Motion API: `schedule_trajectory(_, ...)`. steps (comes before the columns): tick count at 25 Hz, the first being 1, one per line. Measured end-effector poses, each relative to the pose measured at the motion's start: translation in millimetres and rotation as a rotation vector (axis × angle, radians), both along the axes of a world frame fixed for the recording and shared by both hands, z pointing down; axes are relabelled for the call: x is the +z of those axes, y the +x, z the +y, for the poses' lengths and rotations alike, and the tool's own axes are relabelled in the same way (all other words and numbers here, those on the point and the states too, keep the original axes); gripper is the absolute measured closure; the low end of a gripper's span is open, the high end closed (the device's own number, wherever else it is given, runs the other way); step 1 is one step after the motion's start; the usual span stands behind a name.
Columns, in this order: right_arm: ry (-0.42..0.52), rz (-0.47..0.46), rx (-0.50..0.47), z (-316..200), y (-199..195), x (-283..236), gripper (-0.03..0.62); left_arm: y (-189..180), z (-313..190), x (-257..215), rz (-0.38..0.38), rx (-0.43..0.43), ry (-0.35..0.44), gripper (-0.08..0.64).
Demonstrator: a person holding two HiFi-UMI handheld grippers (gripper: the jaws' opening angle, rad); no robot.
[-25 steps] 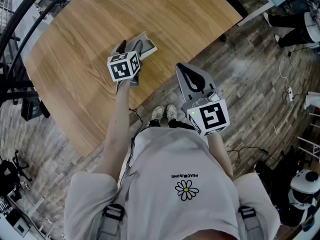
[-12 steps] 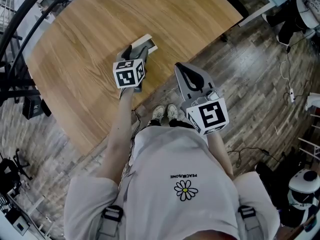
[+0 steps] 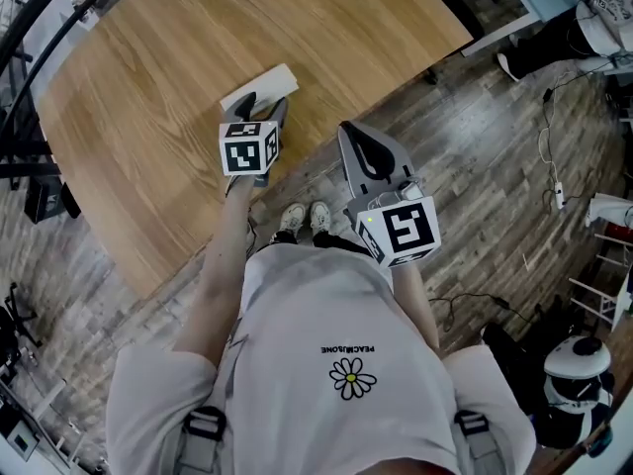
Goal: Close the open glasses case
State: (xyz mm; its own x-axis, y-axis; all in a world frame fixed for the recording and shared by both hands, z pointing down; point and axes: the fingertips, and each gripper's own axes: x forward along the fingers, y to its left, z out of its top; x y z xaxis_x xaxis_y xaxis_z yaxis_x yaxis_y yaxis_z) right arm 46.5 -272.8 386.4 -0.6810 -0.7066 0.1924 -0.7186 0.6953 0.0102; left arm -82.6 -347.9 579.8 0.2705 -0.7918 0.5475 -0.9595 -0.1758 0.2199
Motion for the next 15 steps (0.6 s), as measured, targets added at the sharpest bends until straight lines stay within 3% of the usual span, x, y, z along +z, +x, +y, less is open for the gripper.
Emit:
schedule_trajectory(8, 0.006, 0.008, 0.002, 3.6, 1.2, -0.8, 0.586, 7.4, 13.6, 19.9, 0.017, 0.007, -0.059, 0.301)
schedule_trajectory(15, 0.022, 0.008, 0.009, 6.0, -1.0, -5.7, 0.586, 5.6, 9.4, 0.3, 0.029, -0.002, -0.002, 0.301)
